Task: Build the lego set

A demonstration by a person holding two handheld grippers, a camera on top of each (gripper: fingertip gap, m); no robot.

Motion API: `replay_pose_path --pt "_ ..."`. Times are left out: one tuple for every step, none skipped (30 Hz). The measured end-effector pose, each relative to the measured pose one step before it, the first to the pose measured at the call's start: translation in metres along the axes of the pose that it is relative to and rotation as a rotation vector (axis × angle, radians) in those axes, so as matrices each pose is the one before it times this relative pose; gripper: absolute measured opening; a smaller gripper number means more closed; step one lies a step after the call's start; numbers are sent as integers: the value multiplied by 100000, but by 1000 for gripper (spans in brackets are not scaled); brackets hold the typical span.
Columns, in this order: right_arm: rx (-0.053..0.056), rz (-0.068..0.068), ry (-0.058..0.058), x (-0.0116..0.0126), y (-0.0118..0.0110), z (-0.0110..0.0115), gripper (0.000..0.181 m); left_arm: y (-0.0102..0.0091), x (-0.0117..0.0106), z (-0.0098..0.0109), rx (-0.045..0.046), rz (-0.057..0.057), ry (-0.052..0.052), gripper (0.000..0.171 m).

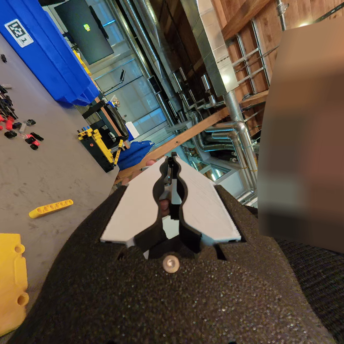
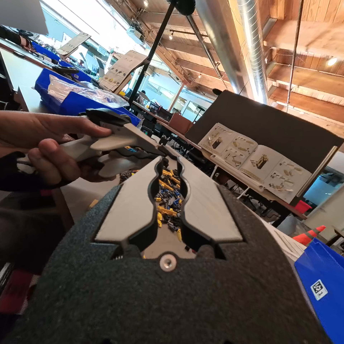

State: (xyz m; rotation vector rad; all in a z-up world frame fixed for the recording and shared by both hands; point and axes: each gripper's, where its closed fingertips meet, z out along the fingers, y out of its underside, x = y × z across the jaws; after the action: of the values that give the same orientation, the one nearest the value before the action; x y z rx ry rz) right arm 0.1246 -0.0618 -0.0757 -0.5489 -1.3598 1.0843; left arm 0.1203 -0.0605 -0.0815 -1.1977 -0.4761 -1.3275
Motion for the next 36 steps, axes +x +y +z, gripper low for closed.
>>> replay_pose_path --pt "-178 -394 -894 -235 80 11 15 -6 5 1 92 -311 266 3" --pt "-351 320 -1400 -262 92 20 14 5 27 14 -75 -366 344 3" --pt "-362 807 -906 -159 90 42 14 38 21 16 -318 -219 270 3" --pt "-165 802 -778 -97 60 38 14 41 9 37 -293 14 88 3" --pt "-8 489 -331 -26 25 24 14 52 2 32 -293 28 -7 3" --pt "91 264 110 40 2 15 14 53 19 39 -316 -11 133 3" --pt "2 190 -220 9 21 15 11 54 17 38 -323 -30 106 4" --pt "-1 98 -278 -5 11 -1 9 43 -9 27 -190 49 -47 3" --pt "186 -19 -71 2 -12 -4 6 24 -27 20 -183 55 -137 3" --pt "162 -61 -259 -37 -7 -14 5 20 -1 3 -148 -56 95 3" --pt "48 15 3 7 19 -6 5 3 -25 7 -48 -161 42 3" --pt "-150 -80 27 -1 52 3 5 -7 -48 -2 -54 -146 -193 3" --pt "-321 -219 124 10 83 2 5 -7 -82 -4 -27 -188 -395 3" --pt "-311 -263 173 23 70 -5 5 -8 -72 9 -9 -63 -397 3" --pt "-95 -161 155 0 44 12 5 -4 -47 7 -43 -10 -195 3" --pt "-43 -4 69 -3 35 2 5 -12 -26 -10 -41 41 -127 3" --pt "-141 8 -36 -4 22 0 5 -1 -24 -8 -60 48 -133 3" --pt "-134 -108 -37 -4 17 3 5 1 -3 1 -35 -107 -139 3" --pt "-90 -117 -30 -13 4 0 5 -5 3 -3 25 -213 -182 3" --pt "-141 87 -13 9 -3 4 5 -7 12 2 66 -171 -263 3" --pt "-343 385 48 35 19 26 5 -38 -6 1 156 -184 -370 3" --pt "-546 604 9 13 29 49 5 -51 -19 -15 221 -63 -449 2" --pt "-289 406 -17 3 10 34 5 -42 6 -16 -7 173 -285 3" --pt "-120 39 -5 -7 -4 19 5 -5 6 -19 -157 577 -444 3" --pt "-127 -111 -27 -10 36 10 5 -7 -23 -11 -212 1028 -775 2" --pt "-16 -32 -64 -15 44 0 5 21 -31 -10 -325 1187 -850 3" --pt "196 52 -58 -18 11 -17 5 21 -2 -4 -461 1048 -687 2" --pt "288 171 -14 -18 8 -24 4 36 -1 9 -437 974 -665 3" --pt "7 558 -174 -15 43 -32 5 50 -41 13 -420 1556 -1143 3" --pt "-298 1092 -614 -36 86 -28 5 60 -69 8 -707 2232 -1540 3" --pt "-411 1491 -997 -49 101 -42 5 92 -75 8 -1054 2386 -1644 3" --pt "-216 1443 -994 -27 65 -53 5 88 -37 17 -1108 2144 -1438 3" --pt "66 1180 -756 -21 31 -58 4 71 -7 33 -998 1858 -1194 3" --pt "210 889 -483 9 17 -54 4 42 3 50 -769 1573 -948 3" --pt "217 618 -290 16 9 -42 4 41 10 42 -572 1135 -682 3" --pt "174 299 -200 9 7 -43 5 26 0 36 -430 626 -364 3"
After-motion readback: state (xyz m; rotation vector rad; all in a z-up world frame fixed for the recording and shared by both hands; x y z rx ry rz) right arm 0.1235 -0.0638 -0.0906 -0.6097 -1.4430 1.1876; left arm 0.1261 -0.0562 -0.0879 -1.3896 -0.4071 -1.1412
